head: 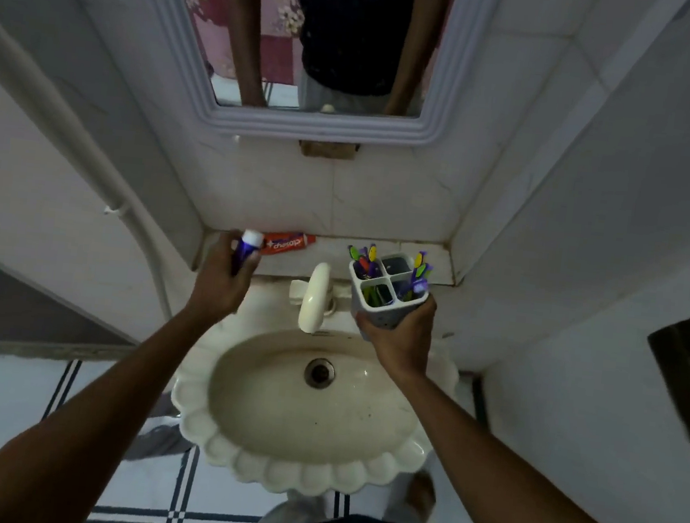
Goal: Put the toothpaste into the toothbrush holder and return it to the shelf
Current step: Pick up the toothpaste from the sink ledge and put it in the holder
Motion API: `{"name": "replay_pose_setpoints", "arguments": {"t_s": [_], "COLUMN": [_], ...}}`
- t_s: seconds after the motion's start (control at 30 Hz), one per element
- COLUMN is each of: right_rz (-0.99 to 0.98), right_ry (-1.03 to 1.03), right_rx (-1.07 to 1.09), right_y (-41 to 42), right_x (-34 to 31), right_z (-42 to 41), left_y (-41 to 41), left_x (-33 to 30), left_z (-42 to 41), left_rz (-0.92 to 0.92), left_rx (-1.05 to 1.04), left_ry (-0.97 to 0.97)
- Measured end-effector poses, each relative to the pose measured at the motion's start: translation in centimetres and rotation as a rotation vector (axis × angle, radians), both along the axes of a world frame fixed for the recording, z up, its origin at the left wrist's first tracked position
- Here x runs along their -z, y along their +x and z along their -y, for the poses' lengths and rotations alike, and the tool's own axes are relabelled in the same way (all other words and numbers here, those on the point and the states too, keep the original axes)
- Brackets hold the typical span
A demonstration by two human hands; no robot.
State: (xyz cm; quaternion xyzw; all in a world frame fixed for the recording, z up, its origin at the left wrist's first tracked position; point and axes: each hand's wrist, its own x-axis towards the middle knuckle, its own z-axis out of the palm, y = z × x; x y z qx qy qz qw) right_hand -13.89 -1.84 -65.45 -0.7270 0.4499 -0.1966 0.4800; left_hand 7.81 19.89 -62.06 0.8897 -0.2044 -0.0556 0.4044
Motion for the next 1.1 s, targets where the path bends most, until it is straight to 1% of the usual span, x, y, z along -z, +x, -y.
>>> {"name": "replay_pose_setpoints", "arguments": {"t_s": [0.03,0.1,0.13,0.2,0.23,0.27,0.3,0.37,0.4,0.43,0.5,0.53,0.6,0.7,0.8,0.87,0.97,1.03,1.1], "right_rz": [-0.003,-0.004,0.002,0.015,0.018,0.016,0.011,-0.002,-0.009,-0.019,-0.036,-0.043,-0.050,-0.050,-0.040,-0.031,-0.015,0.007,0.027], "right_ry": [0.009,0.032,0.050,0.082,0.096,0.105,0.111,0.119,0.120,0.121,0.122,0.122,0.124,0.137,0.148,0.145,0.149,0.153,0.158], "right_rx": [-0.015,-0.038,-0.052,-0.082,-0.099,-0.120,-0.141,-0.175,-0.185,-0.191,-0.208,-0.216,-0.221,-0.219,-0.187,-0.169,-0.147,-0.124,-0.098], "right_y": [-0.2,-0.4,-0.7,-1.4,-1.7,-2.0,-2.3,-2.8,-3.0,-3.1,-3.3,-3.3,-3.1,-2.9,-2.8,-2.7,-2.6,-2.3,-2.2], "right_x": [0.4,1.2,1.4,1.4,1.4,1.4,1.3,1.3,1.2,1.2,1.0,0.9,0.8,0.8,0.8,1.0,1.0,0.9,0.8], "right_z": [0.0,-0.3,-0.2,-0.1,0.0,0.1,0.3,0.8,1.1,1.3,1.6,1.6,1.7,1.9,1.8,1.7,1.6,1.3,1.2], "left_y": [-1.1,-2.8,-3.5,-4.4,-4.7,-4.9,-5.2,-6.0,-6.3,-6.6,-7.2,-7.3,-7.2,-6.8,-5.7,-4.2,-1.5,0.4,1.6], "left_x": [-2.4,-6.8,-8.4,-10.5,-11.1,-11.5,-11.8,-12.0,-12.1,-12.0,-11.8,-11.7,-11.6,-11.9,-11.8,-10.9,-8.4,-6.3,-4.0], "left_z": [0.9,3.2,4.7,7.6,9.1,10.5,11.9,14.5,15.6,16.4,17.4,17.7,18.1,18.0,16.6,15.1,12.3,10.1,8.2], "left_rz": [-0.069,-0.170,-0.191,-0.198,-0.178,-0.134,-0.047,0.216,0.330,0.411,0.505,0.519,0.515,0.391,0.266,0.201,0.106,0.071,0.043], "left_rx": [-0.032,-0.015,0.024,0.139,0.216,0.304,0.392,0.502,0.527,0.545,0.570,0.583,0.606,0.585,0.479,0.387,0.198,0.072,-0.001], "left_ry": [-0.094,-0.178,-0.190,-0.146,-0.083,0.019,0.170,0.517,0.640,0.724,0.800,0.797,0.720,0.483,0.219,0.109,0.013,0.020,0.071]}}
